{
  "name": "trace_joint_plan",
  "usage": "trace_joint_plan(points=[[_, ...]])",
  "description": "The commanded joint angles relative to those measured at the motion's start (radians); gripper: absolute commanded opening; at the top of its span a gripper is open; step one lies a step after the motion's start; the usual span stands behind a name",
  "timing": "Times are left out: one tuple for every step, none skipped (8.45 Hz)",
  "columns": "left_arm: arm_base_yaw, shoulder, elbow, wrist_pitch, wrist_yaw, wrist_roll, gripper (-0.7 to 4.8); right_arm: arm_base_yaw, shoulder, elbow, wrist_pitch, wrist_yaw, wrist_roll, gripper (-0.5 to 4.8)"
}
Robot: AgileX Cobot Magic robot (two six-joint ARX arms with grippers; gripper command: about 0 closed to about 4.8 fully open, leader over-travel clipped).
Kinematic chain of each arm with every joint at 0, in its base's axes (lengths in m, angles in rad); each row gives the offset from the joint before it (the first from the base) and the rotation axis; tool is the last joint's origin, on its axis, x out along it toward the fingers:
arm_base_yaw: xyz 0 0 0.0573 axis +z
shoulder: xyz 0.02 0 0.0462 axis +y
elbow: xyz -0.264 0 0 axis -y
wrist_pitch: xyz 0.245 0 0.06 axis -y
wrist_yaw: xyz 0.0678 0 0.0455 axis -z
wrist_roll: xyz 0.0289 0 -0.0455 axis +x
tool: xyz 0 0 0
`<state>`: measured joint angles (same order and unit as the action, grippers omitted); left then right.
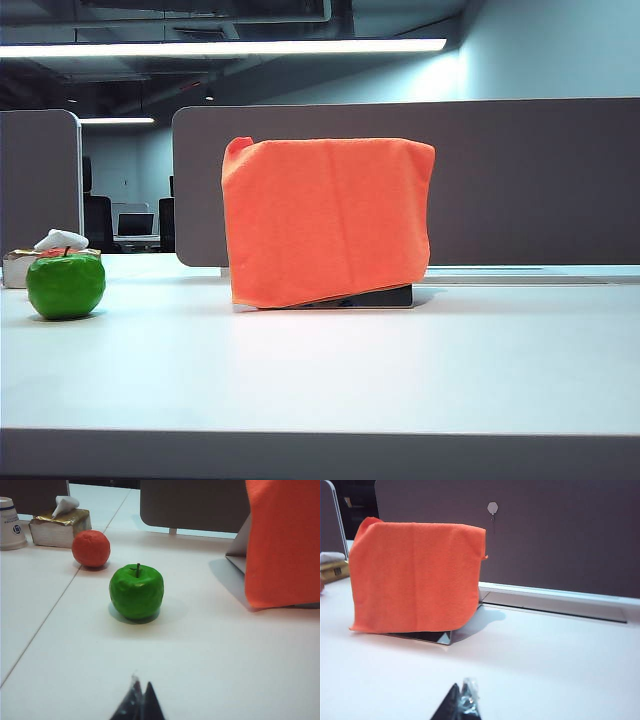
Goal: Pick up the cloth from the table and use it to cover the mirror.
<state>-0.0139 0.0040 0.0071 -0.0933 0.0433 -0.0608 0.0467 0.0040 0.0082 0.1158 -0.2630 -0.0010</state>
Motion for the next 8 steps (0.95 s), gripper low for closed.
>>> trace_joint_plan(points=[[-0.001, -0.002, 0.002, 0.040, 0.006, 0.024, -0.05, 0.000, -0.002, -0.004, 0.023, -0.004, -0.130, -0.01], [-0.001, -0.002, 0.002, 0.049, 0.006, 0.035, -0.05, 0.000, -0.002, -0.004, 0.022, -0.003, -0.153, -0.01], [-0.001, -0.002, 0.002, 0.074, 0.006, 0.052, -0.05, 0.000, -0.002, -0.004, 0.022, -0.002, -0.174, -0.01], [-0.001, -0.002, 0.002, 0.089, 0.006, 0.057, -0.05, 0.000, -0.002, -0.004, 0.021, -0.002, -0.186, -0.01], [0.000, -0.002, 0.002, 0.151, 0.026, 0.096, -0.05, 0.000, -0.002, -0.004, 0.023, 0.011, -0.163, -0.01], [-0.001, -0.002, 0.002, 0.173, 0.098, 0.108, -0.05, 0.000, -0.002, -0.004, 0.028, 0.092, -0.095, -0.01], [-0.001, -0.002, 0.002, 0.179, 0.116, 0.105, -0.05, 0.000, -0.002, -0.004, 0.045, 0.093, -0.095, -0.01], [0.000, -0.002, 0.002, 0.182, 0.114, 0.042, -0.05, 0.001, -0.002, -0.004, 0.136, 0.141, -0.025, -0.01]])
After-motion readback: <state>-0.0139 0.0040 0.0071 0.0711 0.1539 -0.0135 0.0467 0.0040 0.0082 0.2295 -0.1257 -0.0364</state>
